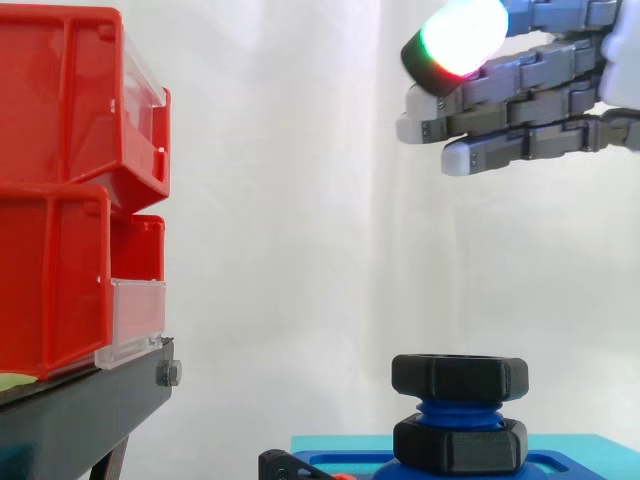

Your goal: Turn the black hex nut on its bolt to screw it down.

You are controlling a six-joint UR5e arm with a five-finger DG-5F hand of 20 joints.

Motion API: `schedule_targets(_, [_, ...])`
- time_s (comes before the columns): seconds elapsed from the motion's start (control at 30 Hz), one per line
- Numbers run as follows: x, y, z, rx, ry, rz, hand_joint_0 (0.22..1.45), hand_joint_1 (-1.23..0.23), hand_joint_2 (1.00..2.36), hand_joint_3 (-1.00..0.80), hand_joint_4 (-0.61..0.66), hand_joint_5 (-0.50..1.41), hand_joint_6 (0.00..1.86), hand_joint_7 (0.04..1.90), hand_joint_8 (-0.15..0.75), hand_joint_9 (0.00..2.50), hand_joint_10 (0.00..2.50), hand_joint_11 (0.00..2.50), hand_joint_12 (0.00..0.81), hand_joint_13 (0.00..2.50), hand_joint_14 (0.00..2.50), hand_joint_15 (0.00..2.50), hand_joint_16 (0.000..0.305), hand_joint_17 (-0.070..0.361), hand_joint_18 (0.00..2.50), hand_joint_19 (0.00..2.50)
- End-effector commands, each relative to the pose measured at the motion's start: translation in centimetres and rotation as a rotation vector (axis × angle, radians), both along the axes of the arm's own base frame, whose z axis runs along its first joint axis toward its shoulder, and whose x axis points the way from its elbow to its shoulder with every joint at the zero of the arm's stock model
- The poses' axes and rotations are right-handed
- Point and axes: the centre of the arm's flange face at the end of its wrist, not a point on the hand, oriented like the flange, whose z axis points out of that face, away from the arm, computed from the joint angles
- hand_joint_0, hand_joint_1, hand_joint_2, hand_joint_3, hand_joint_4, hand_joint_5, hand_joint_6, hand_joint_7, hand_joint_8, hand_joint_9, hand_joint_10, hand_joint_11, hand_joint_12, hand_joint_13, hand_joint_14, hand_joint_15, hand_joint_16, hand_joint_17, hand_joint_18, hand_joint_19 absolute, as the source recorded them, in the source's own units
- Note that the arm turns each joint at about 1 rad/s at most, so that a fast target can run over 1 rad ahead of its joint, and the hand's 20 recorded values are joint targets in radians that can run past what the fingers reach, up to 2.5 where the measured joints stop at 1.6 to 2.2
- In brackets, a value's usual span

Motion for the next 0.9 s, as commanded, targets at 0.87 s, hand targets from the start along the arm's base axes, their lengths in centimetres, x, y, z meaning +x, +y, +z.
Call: schedule_targets(0.87, [5.4,6.3,-5.5,-0.512,-0.047,-0.002,0.53,-0.52,1.0,-0.5,0.21,-0.16,0.5,0.83,0.263,0.29,0.0,0.0,0.318,0.0,0.0,0.02,0.047,0.105,0.0,0.4])
